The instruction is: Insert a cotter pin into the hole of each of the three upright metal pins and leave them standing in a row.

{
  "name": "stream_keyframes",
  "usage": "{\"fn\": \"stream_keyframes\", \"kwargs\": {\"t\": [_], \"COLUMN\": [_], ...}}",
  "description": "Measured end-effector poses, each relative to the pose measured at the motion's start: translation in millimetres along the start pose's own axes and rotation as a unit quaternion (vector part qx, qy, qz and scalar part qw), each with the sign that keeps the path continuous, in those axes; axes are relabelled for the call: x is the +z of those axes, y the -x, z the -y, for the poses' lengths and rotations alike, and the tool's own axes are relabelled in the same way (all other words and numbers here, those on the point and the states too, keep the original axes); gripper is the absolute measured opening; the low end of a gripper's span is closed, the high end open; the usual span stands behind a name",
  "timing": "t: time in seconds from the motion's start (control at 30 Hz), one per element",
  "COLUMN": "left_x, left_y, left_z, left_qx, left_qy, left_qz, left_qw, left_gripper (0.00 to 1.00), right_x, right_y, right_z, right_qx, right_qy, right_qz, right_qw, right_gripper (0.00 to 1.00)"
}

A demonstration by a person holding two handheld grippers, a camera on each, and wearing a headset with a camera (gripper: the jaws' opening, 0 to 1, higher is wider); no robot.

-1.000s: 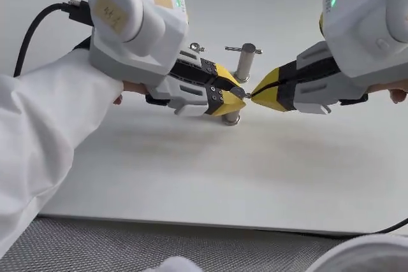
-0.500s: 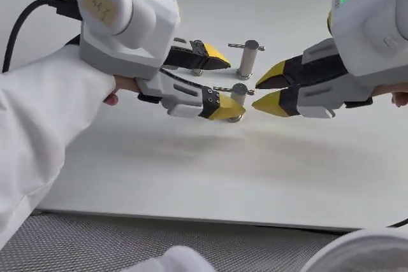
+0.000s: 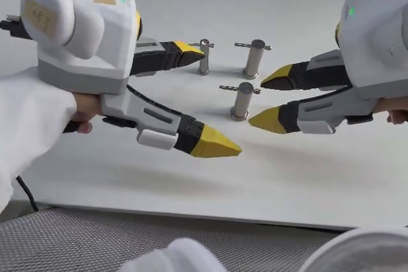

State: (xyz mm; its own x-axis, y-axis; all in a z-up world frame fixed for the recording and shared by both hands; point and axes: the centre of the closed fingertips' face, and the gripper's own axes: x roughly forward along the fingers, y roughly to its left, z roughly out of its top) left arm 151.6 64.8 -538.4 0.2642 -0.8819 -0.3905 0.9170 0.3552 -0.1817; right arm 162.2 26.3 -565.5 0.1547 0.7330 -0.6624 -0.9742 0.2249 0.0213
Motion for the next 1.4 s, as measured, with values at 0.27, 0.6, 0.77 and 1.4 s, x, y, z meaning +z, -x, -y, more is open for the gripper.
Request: {"fn": "stream_keyframes", "kwargs": {"t": [0.27, 0.6, 0.77, 1.4], "left_x": [1.5, 1.9, -0.1, -4.0], "left_y": [9.4, 17.8, 22.9, 26.7], "left_z": [6.5, -2.9, -8.2, -7.8], "left_qx": [0.009, 0.034, 0.044, 0.055], "left_qy": [0.004, 0.021, 0.027, 0.031], "left_qz": [0.01, 0.018, 0.02, 0.006], "left_qw": [0.9999, 0.999, 0.9985, 0.998], "left_gripper": [0.99, 0.99, 0.99, 0.99], "right_x": [3.9, 10.0, 9.1, 7.0], "right_y": [-12.3, -28.6, -30.6, -7.9], "right_z": [2.1, 0.1, 1.4, 17.6], "right_qx": [-0.003, 0.011, 0.012, 0.014], "right_qy": [-0.009, -0.009, -0.002, 0.06], "right_qz": [0.014, 0.024, 0.019, 0.021], "right_qw": [0.9999, 0.9996, 0.9997, 0.9979], "right_gripper": [0.31, 0.17, 0.13, 0.08]}}
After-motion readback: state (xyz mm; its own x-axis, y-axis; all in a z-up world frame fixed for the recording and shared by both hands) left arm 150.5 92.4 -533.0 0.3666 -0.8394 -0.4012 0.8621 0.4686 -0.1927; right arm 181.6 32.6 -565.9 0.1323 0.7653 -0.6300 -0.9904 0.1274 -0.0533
